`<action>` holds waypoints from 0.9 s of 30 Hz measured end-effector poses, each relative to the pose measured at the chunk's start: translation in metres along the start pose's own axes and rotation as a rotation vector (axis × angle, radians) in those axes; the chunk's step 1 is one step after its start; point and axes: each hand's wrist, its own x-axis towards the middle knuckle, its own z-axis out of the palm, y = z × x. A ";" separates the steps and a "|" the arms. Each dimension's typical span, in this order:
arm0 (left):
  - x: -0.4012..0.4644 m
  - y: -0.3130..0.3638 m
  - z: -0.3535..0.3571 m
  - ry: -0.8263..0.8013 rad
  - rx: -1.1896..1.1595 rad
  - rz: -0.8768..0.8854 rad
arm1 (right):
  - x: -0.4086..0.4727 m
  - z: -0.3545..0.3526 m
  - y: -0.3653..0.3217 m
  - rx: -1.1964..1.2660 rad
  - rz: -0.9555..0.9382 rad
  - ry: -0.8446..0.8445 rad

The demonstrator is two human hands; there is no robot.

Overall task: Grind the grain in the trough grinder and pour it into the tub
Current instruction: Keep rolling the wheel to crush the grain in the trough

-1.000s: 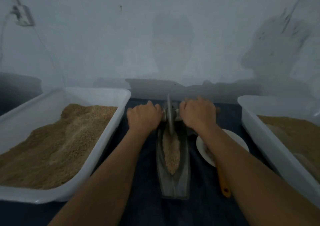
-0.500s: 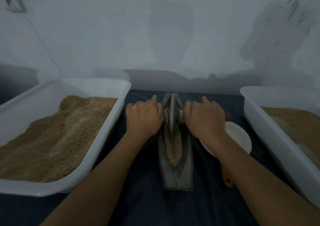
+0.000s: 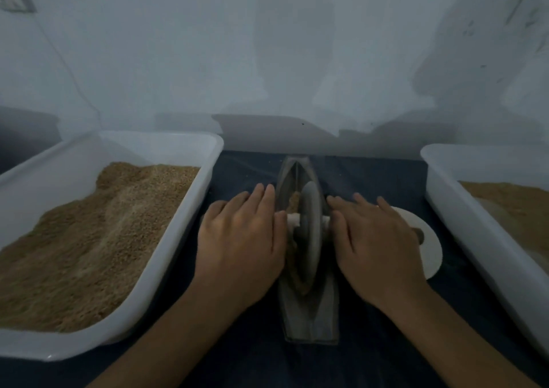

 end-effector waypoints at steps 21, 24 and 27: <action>-0.005 -0.007 -0.005 -0.100 0.005 -0.024 | 0.012 -0.001 -0.011 -0.081 -0.072 0.042; 0.043 -0.003 0.012 -0.201 0.158 -0.065 | 0.058 0.016 -0.003 -0.104 0.055 -0.125; 0.089 -0.006 0.032 -0.225 0.177 -0.124 | 0.097 0.032 0.007 -0.095 0.215 -0.219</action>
